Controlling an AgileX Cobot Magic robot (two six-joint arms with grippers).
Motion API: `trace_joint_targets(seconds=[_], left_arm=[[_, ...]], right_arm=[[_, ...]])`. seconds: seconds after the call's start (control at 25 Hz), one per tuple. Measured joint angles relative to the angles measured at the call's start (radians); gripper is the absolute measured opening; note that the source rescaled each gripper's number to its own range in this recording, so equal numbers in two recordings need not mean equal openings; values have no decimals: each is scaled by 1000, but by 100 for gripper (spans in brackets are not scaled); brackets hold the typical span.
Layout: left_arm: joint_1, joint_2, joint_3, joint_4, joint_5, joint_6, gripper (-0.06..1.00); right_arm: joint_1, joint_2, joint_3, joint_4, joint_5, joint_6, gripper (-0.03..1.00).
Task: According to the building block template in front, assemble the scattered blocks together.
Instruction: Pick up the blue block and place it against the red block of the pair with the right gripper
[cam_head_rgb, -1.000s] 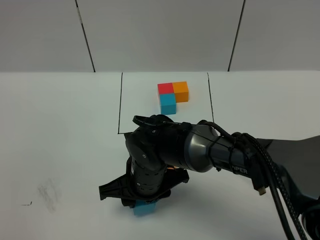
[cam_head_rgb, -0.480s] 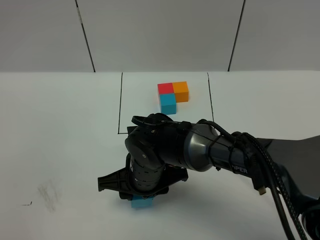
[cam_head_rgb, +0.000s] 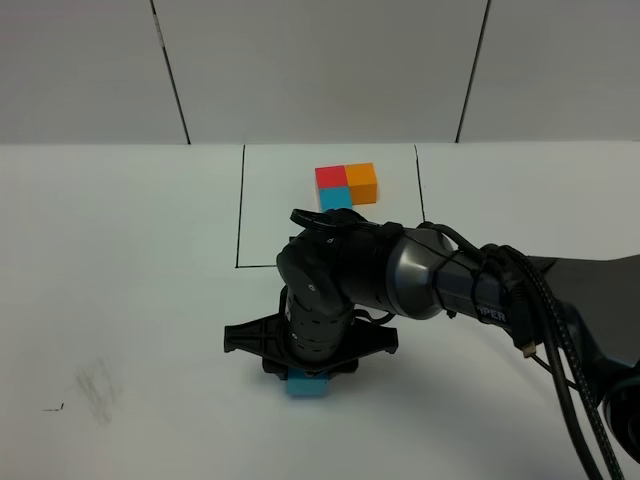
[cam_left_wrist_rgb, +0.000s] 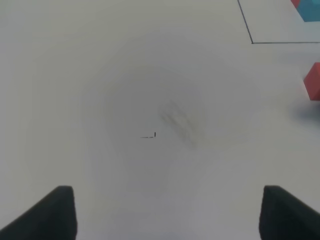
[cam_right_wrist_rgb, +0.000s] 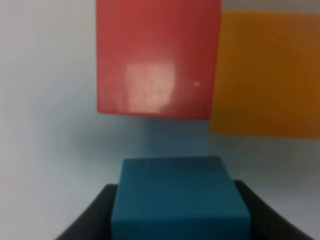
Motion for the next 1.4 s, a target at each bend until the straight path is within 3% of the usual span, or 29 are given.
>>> trace_joint_targets(seconds=[0.68,0.88,1.16,1.4], left_arm=[[0,0,0,0,0,0,79],[0,0,0,0,0,0,79],[0,0,0,0,0,0,79],[0,0,0,0,0,0,79]], right_arm=[[-1,19,-16,-50,106,-16,0],[23,34,-101,-57,145,-15,0],[39,141,-264,-57,272,-15,0],[42,158,-288,-57,275,-15,0]])
